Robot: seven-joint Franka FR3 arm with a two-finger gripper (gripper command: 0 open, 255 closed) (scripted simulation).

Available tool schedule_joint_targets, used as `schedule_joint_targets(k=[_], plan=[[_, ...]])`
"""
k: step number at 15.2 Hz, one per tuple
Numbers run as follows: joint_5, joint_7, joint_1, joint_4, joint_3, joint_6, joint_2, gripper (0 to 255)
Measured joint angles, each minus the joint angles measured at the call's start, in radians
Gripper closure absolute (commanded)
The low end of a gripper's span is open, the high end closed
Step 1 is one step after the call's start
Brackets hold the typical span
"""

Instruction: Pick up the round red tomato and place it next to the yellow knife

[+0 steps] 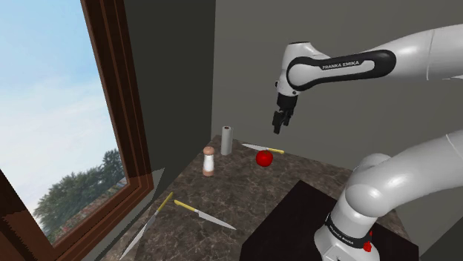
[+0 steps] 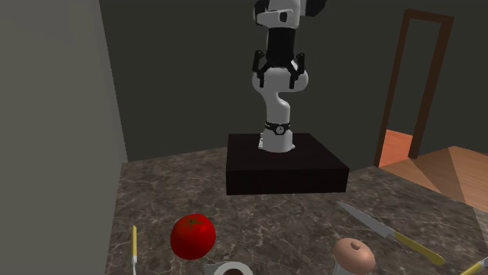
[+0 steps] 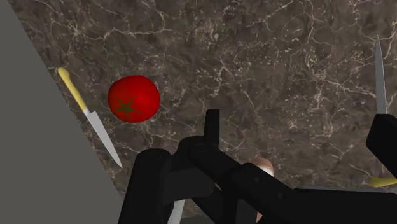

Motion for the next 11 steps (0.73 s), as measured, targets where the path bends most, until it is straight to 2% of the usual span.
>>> schedule_joint_targets(k=[7, 11], plan=[[-0.050, -0.194, -0.015, 0.019, -0.123, 0.181, 0.210, 0], [-0.046, -0.305, -0.014, 0.063, -0.181, 0.276, 0.355, 0]])
